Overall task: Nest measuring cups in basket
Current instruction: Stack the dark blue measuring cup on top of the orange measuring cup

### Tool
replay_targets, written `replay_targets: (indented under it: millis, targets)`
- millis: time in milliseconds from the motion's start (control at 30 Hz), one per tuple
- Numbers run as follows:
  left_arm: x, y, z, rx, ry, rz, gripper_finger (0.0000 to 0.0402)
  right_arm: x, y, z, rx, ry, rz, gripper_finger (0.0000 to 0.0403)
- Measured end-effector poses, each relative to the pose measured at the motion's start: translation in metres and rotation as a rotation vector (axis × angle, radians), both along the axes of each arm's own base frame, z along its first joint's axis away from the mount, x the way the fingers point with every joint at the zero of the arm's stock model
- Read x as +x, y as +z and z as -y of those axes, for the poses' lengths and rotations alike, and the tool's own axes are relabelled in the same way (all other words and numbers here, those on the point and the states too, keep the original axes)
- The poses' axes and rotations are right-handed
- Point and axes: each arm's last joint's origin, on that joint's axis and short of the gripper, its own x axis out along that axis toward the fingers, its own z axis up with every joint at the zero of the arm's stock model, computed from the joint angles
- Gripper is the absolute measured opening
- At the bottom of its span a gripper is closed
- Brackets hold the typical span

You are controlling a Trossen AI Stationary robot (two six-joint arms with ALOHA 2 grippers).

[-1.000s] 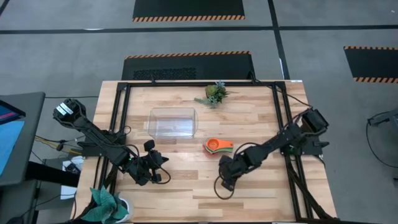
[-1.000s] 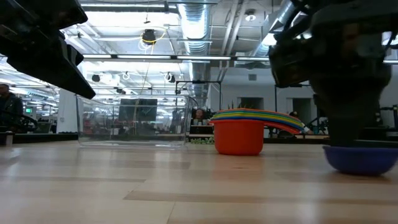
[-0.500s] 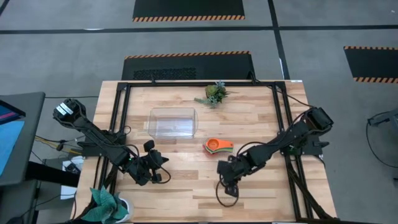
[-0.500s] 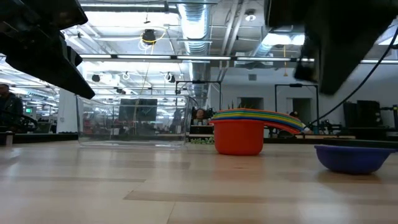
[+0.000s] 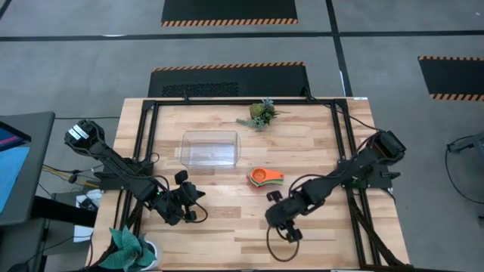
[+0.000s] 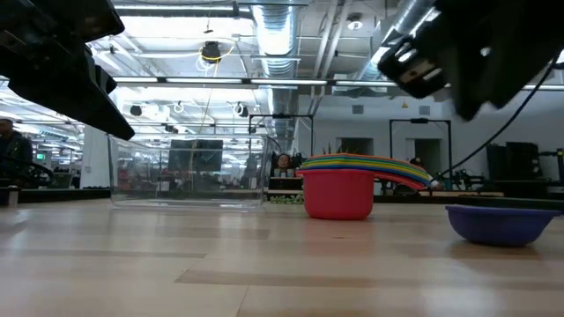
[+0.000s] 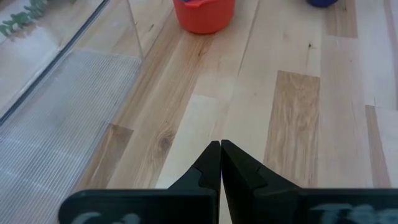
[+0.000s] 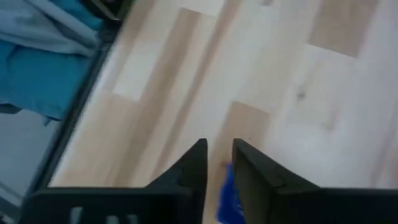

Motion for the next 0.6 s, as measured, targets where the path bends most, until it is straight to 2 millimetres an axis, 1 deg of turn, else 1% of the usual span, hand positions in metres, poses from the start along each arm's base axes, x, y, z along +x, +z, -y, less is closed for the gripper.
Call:
replay_targets:
  millis: [233,333,467,600]
  targets:
    - [0.0,0.0,0.0,0.002,0.002,0.001,0.0,0.005,-0.004,0.022,-0.052,-0.073,-0.055,0.0168]
    - [0.0,0.0,0.0,0.002,0.002,0.001,0.0,0.003,-0.006,0.026,-0.085,-0.05,-0.079,0.0192]
    - [0.0,0.0,0.0,0.0,0.0,0.0,0.0,0.001,-0.006,0.025,-0.118,0.011,-0.069,0.0207]
    - [0.0,0.0,0.0,-0.007,0.006,0.002,0.0,0.002,-0.006,0.026,-0.146,0.017,-0.055,0.0206]
